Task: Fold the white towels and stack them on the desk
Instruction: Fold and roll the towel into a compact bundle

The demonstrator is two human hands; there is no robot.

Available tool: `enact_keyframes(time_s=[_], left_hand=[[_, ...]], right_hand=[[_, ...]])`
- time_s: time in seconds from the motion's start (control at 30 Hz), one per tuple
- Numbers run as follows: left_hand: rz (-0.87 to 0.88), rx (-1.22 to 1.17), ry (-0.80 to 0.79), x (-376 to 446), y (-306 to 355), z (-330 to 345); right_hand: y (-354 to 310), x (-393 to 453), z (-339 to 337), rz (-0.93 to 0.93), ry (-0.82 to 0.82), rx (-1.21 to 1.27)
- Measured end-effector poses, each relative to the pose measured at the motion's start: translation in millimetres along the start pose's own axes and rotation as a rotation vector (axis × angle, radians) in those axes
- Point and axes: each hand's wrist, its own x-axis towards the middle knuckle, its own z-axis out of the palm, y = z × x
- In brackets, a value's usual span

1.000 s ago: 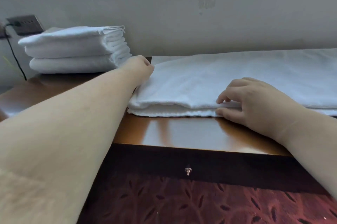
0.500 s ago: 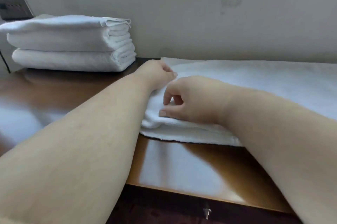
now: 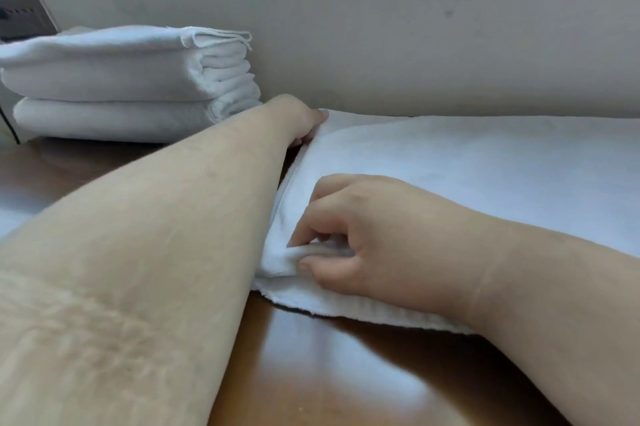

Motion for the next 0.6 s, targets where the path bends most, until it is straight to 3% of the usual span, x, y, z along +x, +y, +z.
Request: enact_keyframes(time_s=[0.17,0.3,0.6], left_hand=[[-0.059,-0.122,-0.126,15,0,-7],[-0.005,-0.12,-0.088,28,-2,0],[0.259,0.576,0.094,9,13,-2]], right_hand=[[0,-2,-4,0.026,0.007,0.073],[-3,-1,-3,0.018,0.0,0.099],[-8,2,-2,0.0,-0.133,0.004]])
